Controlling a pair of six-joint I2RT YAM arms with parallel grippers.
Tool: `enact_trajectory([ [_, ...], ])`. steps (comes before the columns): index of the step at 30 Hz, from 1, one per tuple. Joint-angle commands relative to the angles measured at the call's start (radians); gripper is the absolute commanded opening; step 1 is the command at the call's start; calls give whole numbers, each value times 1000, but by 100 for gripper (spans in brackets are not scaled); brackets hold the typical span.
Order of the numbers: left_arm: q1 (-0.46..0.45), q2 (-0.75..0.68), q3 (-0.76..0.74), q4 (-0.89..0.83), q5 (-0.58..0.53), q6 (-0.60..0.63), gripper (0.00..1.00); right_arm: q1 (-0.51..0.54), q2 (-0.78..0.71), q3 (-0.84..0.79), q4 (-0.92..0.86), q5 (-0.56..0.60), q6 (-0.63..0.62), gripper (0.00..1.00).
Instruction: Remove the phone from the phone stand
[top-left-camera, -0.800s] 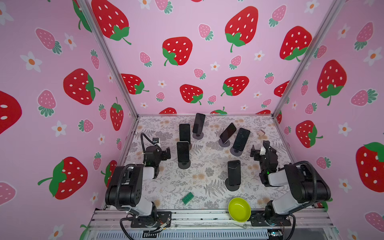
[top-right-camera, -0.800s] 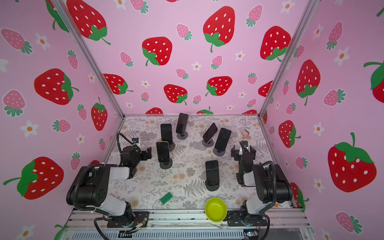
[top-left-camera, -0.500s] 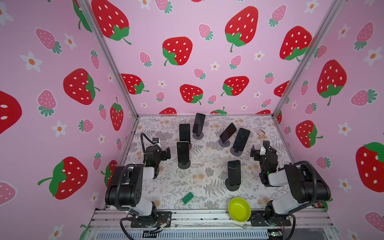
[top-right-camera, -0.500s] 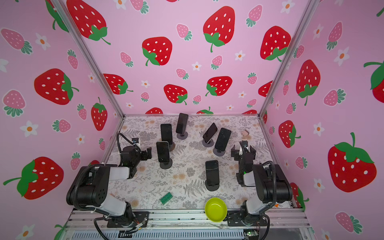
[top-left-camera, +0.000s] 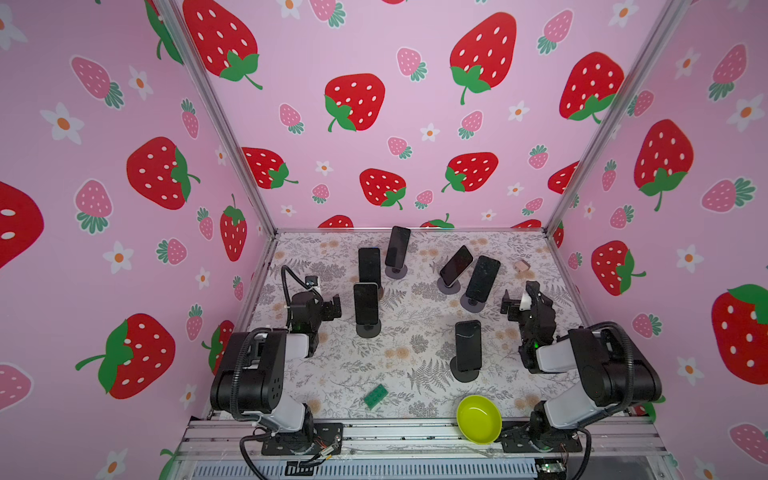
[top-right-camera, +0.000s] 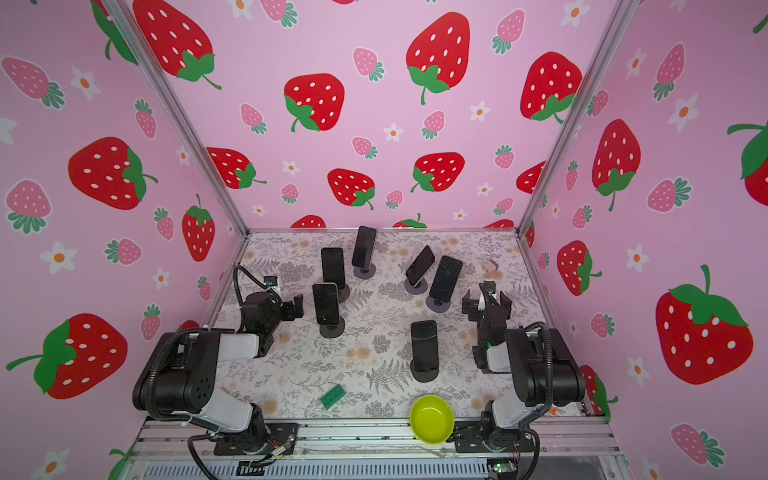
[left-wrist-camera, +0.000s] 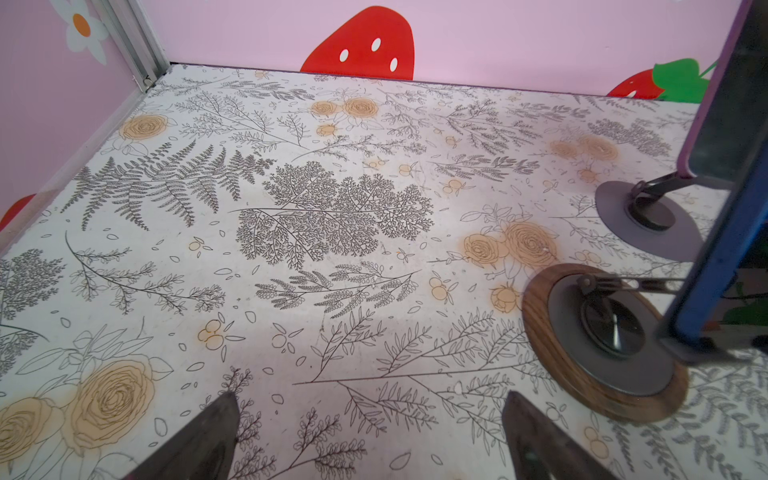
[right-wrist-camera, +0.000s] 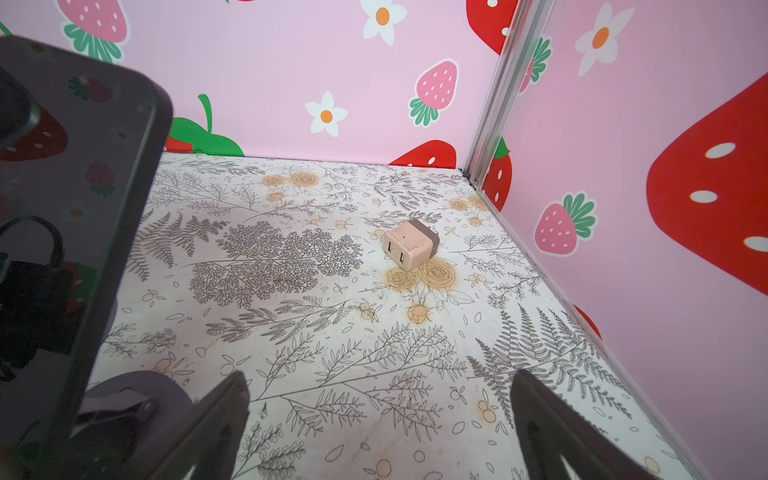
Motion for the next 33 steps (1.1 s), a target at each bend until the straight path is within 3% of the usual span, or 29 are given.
enact_trajectory([
  [1, 3, -9, 23, 13, 6, 10, 99, 2, -7, 3, 31, 17, 4, 100],
  [4, 3, -8, 23, 14, 6, 10, 99, 2, -68, -11, 15, 97, 40, 100],
  [6, 3, -8, 23, 13, 6, 10, 99, 1, -179, 34, -200, 166, 87, 100],
  [8, 3, -8, 23, 13, 6, 9, 99, -2, -261, 91, -430, 333, 261, 100],
  [10, 3, -9, 23, 13, 6, 10, 99, -14, -331, 162, -688, 398, 399, 100],
  [14, 3, -9, 23, 13, 6, 10, 99, -13, -368, 319, -1002, 334, 381, 100],
  [21, 3, -9, 21, 16, 6, 10, 99, -13, -435, 413, -1256, 337, 438, 100],
  [24, 3, -9, 21, 16, 6, 10, 99, -18, -457, 438, -1358, 306, 537, 100],
  [27, 5, -11, 20, 18, 10, 5, 99, -41, -458, 471, -1404, 77, 542, 100],
  [31, 6, -46, 19, -5, -74, -29, 99, -31, -449, 546, -1512, -7, 566, 100],
  [33, 1, -136, 18, -80, -84, -31, 99, 6, -445, 599, -1573, -51, 549, 100],
])
